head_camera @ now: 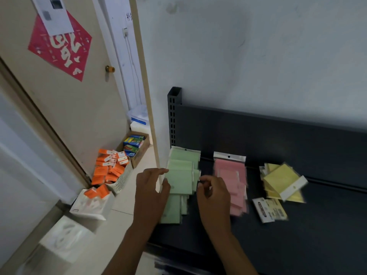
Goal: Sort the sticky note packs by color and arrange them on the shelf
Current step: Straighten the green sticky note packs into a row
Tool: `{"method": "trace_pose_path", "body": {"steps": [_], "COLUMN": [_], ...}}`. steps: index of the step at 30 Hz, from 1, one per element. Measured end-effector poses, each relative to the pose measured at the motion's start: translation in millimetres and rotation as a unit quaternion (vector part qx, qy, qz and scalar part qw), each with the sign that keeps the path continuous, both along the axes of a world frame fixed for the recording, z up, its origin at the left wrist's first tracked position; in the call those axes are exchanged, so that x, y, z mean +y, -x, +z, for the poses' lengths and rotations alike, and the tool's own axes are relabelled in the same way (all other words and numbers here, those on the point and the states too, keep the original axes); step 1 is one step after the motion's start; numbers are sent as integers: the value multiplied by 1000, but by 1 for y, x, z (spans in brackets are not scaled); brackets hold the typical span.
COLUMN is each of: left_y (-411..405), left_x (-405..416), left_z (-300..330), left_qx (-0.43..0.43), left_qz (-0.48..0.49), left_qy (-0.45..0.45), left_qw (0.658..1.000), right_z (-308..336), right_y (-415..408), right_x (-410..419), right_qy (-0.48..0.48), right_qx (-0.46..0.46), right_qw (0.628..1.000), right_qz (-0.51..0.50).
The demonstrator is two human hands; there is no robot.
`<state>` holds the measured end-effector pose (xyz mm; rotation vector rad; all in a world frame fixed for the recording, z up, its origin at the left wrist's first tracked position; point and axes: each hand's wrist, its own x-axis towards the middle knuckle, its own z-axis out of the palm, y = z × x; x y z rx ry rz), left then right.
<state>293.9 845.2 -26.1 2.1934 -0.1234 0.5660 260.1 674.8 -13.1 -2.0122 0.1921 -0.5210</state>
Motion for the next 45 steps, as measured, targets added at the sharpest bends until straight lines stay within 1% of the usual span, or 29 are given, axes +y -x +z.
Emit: {"method": "trace_pose_path", "body": {"steps": [2,3,5,7,9,11,14,17,20,23,26,28,30,32,36,41,42,45], "left_y": [-2,-3,-4,-6,-9,-10,-8,-3,4,7,9,12,13,12,2,-24,-28,-35], "left_x": [7,9,11,11,10,9,6,6,8,19,32,38,45,52,56,51,50,45], "left_z": [-6,-8,-10,-14,-19,-23,-23,-17,-10,-9,-13,-11,-12,-17,-20,-10,-8,-6], "left_qx": [-19,-19,-7,34,98,132,101,72,76,117,145,142,135,138,159,165,165,164], "left_qz": [-5,-5,-7,-5,-6,-11,-25,-34,-33,-5,-6,12,30,43,45,15,9,0], "left_qy": [-71,-88,-96,-88,-55,-22,7,29,102,206,275,324,358,370,399,389,386,393], "left_qw": [997,996,995,996,994,991,995,996,991,972,951,935,923,918,902,906,907,905], "right_z": [-4,-5,-8,-10,-11,-11,-11,-12,-5,-1,-1,-5,-12,-15,-17,-11,-9,-4], "right_y": [-4,-5,-9,-15,-23,-28,-32,-30,-24,-12,-5,-4,-6,-8,-14,-30,-34,-46], "right_x": [5,7,11,16,22,26,30,33,38,46,54,52,45,42,42,45,46,48], "right_qy": [18,32,65,104,135,136,111,69,43,53,16,13,26,38,61,52,63,90], "right_qx": [15,25,48,90,134,159,165,151,133,133,129,126,102,100,102,132,139,198], "right_qw": [999,999,996,990,981,977,980,986,989,987,987,990,994,994,993,989,988,975], "right_qz": [27,35,41,40,39,34,25,31,36,72,95,59,13,-11,-27,-39,-38,-32]}}
